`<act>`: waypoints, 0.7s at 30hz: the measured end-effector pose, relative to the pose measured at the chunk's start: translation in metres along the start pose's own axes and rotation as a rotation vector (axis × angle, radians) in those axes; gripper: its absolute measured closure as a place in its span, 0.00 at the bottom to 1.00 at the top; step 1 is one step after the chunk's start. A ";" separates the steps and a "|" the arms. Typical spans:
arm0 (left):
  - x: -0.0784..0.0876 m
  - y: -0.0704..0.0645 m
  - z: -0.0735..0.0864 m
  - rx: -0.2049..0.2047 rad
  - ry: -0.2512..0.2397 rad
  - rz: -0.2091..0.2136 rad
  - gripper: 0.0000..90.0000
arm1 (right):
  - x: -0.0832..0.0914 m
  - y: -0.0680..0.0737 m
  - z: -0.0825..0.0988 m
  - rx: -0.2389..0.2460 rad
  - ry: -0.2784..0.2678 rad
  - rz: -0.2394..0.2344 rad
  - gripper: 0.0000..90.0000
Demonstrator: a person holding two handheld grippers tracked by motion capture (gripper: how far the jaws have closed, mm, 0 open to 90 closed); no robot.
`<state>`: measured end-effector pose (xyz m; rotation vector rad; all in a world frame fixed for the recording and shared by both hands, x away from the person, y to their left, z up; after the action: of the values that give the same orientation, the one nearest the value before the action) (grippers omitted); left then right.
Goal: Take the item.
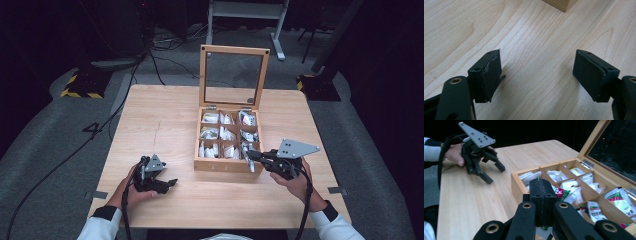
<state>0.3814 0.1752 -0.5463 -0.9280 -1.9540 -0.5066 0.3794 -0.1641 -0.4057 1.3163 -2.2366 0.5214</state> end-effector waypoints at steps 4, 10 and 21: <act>0.000 0.000 0.000 -0.002 0.000 0.000 0.26 | -0.002 0.010 0.002 0.019 0.009 -0.022 1.00; 0.000 0.000 0.000 -0.001 -0.001 -0.001 0.26 | -0.009 0.022 0.006 0.046 0.033 -0.060 1.00; 0.000 0.000 0.000 0.001 -0.001 0.000 0.26 | -0.029 0.046 0.020 0.121 0.092 -0.126 1.00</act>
<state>0.3814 0.1751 -0.5463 -0.9278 -1.9549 -0.5059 0.3465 -0.1339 -0.4423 1.4525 -2.0604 0.6662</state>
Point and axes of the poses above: each handheld gripper's, and its own axes: x roughly backward along the jaws, z roughly out of its underside, y roughly to its left, the point moved 6 cm from there along -x, roughly forward along the jaws, and after that the axes turned 13 degrees about y, right-handed, at the moved point
